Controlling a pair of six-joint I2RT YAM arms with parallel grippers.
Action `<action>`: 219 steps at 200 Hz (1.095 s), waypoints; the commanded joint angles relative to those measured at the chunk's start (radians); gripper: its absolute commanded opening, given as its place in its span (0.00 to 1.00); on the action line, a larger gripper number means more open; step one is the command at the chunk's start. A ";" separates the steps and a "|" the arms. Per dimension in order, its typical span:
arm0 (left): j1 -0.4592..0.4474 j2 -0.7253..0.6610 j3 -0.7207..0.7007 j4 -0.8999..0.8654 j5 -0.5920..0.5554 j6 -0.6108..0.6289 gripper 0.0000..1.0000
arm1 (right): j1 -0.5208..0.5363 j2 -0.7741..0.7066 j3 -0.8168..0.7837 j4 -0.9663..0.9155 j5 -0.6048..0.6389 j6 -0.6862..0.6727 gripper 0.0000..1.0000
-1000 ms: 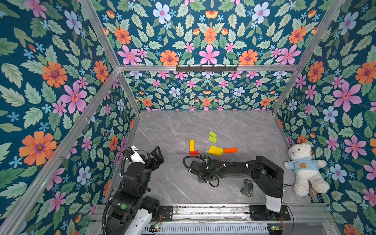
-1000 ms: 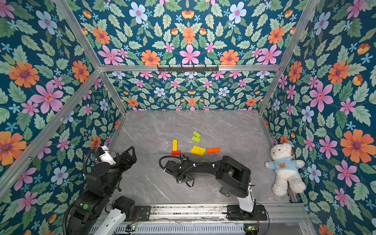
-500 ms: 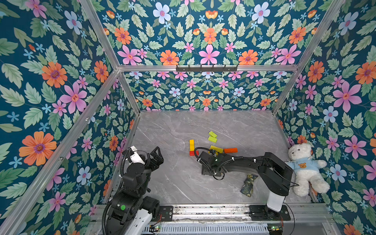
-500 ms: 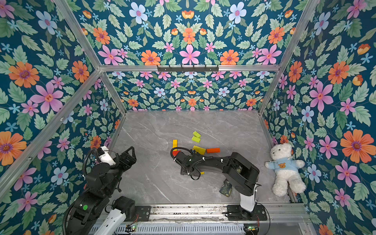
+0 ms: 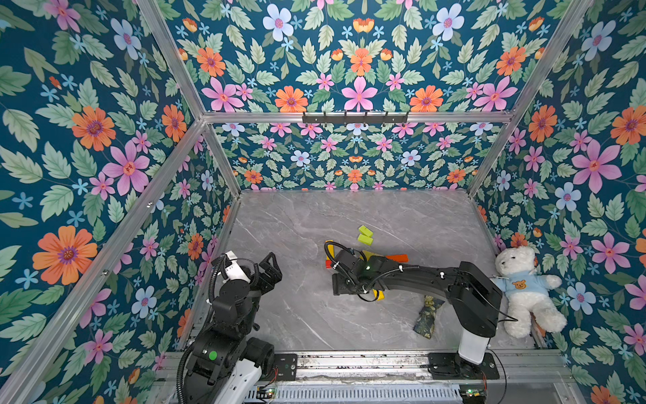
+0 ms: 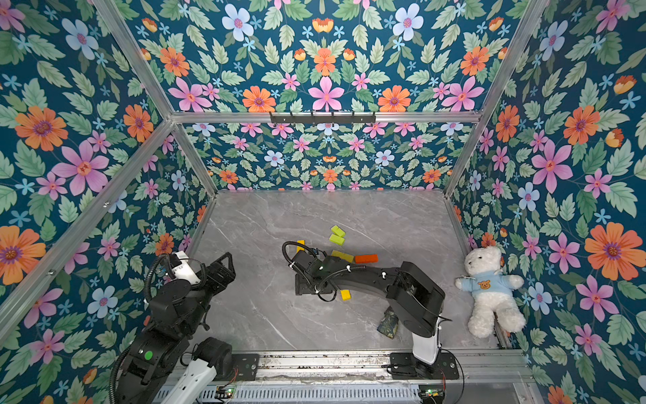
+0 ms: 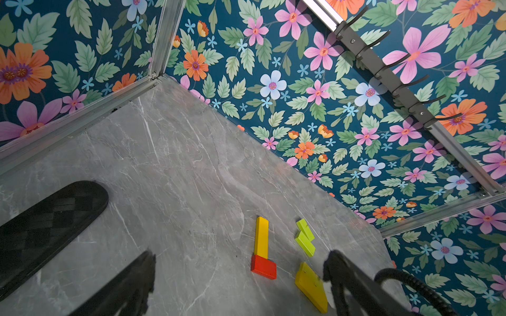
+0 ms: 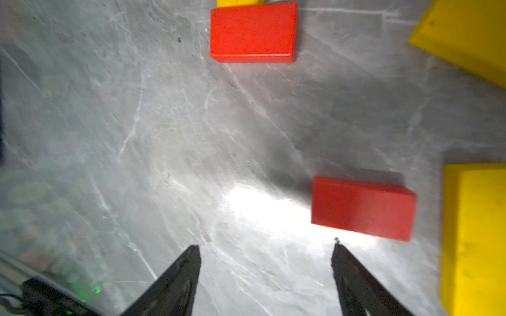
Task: Assemble the letter h with building blocks
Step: Assemble the building block at the center of the board.
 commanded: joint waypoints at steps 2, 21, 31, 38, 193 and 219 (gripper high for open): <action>0.000 0.000 -0.008 0.036 0.008 -0.013 1.00 | 0.002 0.005 0.011 -0.189 0.131 -0.041 0.82; 0.000 -0.001 -0.018 0.044 0.013 -0.015 1.00 | 0.001 0.018 -0.004 -0.171 0.156 -0.025 0.82; 0.000 0.001 -0.021 0.047 0.015 -0.015 1.00 | -0.004 0.033 -0.002 -0.168 0.161 -0.009 0.82; 0.000 0.005 -0.022 0.049 0.018 -0.016 1.00 | -0.007 0.042 -0.001 -0.163 0.163 0.000 0.82; 0.000 0.017 -0.005 0.044 0.024 -0.008 1.00 | -0.054 0.135 -0.017 -0.029 0.116 0.031 0.69; -0.001 0.014 -0.007 0.043 0.020 -0.009 1.00 | -0.055 0.140 -0.023 -0.019 0.117 0.029 0.67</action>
